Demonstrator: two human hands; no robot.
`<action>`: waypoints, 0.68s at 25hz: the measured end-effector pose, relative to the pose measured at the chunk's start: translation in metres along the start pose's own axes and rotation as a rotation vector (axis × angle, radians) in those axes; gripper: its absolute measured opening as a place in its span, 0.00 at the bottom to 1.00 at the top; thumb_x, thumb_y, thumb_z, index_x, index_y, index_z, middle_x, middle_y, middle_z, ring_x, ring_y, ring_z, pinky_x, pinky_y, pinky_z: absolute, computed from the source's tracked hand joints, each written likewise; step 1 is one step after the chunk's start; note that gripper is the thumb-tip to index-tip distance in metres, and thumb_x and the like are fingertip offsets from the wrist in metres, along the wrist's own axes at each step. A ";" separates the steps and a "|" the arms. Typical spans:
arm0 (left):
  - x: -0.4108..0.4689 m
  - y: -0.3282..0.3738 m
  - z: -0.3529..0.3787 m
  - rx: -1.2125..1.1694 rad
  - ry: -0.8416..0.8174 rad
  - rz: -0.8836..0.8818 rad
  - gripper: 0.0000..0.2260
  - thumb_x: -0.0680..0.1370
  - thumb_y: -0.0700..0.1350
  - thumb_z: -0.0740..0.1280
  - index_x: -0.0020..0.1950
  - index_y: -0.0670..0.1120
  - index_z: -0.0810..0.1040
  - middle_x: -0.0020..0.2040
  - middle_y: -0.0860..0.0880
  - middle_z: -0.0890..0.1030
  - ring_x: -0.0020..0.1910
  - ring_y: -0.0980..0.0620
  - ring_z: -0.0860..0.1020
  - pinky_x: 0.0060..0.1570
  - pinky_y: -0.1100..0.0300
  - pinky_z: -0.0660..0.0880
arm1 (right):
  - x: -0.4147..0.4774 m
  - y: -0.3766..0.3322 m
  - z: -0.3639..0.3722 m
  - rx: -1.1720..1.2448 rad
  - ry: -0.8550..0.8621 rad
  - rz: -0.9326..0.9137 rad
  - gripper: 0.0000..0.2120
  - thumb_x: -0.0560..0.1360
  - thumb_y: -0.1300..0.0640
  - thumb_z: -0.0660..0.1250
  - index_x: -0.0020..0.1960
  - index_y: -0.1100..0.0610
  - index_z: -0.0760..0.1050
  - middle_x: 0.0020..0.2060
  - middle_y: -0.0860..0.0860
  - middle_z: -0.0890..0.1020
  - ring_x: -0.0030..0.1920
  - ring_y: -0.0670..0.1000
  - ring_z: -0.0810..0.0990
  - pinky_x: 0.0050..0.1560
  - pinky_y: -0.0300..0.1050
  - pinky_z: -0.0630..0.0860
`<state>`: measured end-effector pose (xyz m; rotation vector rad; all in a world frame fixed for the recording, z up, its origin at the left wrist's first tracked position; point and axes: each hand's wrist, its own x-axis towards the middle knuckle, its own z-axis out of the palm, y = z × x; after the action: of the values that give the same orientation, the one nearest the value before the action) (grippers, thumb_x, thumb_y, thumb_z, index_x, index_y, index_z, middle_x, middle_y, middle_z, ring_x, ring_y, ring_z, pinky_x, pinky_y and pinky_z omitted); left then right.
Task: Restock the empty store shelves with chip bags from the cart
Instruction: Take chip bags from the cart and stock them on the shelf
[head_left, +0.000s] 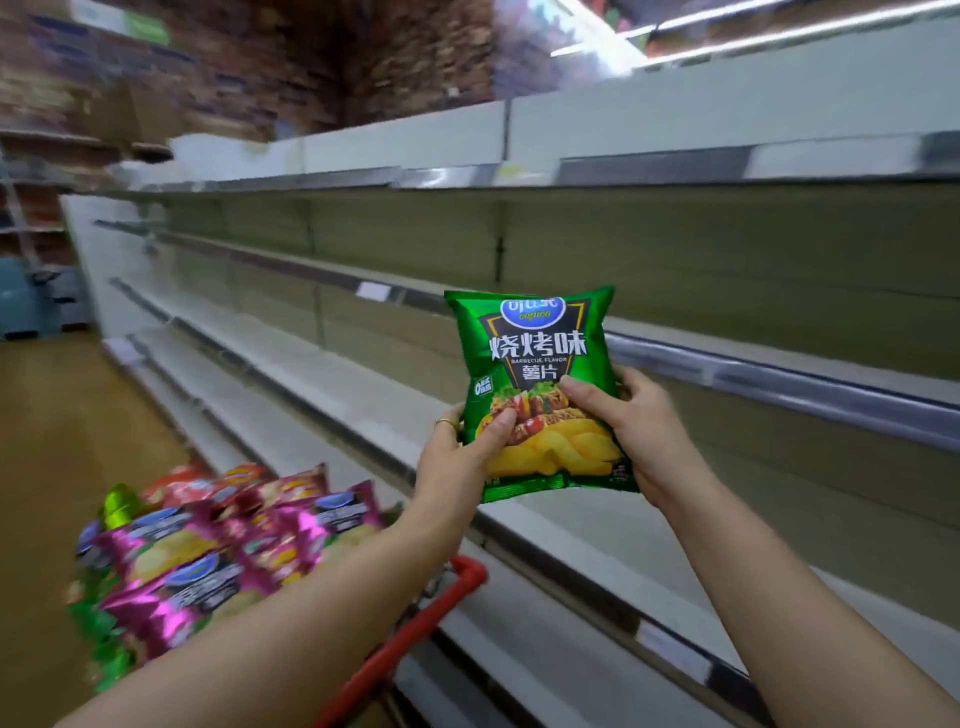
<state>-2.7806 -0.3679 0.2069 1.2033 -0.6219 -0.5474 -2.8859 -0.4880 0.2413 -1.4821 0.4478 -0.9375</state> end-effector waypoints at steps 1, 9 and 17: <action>-0.006 0.002 0.027 0.001 -0.060 0.008 0.22 0.72 0.48 0.73 0.63 0.44 0.73 0.52 0.44 0.83 0.49 0.46 0.83 0.53 0.50 0.79 | -0.010 -0.013 -0.027 -0.009 0.046 -0.021 0.18 0.69 0.60 0.73 0.57 0.60 0.75 0.48 0.55 0.84 0.41 0.51 0.84 0.42 0.43 0.81; -0.110 0.010 0.244 -0.084 -0.415 0.007 0.11 0.74 0.46 0.70 0.55 0.47 0.76 0.49 0.45 0.84 0.47 0.47 0.83 0.49 0.53 0.80 | -0.133 -0.112 -0.239 -0.174 0.411 -0.157 0.20 0.68 0.55 0.74 0.57 0.59 0.75 0.48 0.53 0.84 0.44 0.51 0.84 0.42 0.44 0.81; -0.256 -0.007 0.439 -0.116 -0.733 -0.110 0.17 0.73 0.48 0.72 0.59 0.43 0.76 0.49 0.44 0.84 0.47 0.46 0.83 0.48 0.53 0.80 | -0.296 -0.185 -0.427 -0.300 0.714 -0.112 0.20 0.69 0.54 0.73 0.56 0.61 0.75 0.46 0.56 0.84 0.42 0.52 0.83 0.40 0.44 0.81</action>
<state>-3.2697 -0.4912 0.2654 0.9119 -1.1248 -1.1216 -3.4344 -0.5065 0.2934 -1.4113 1.0673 -1.5424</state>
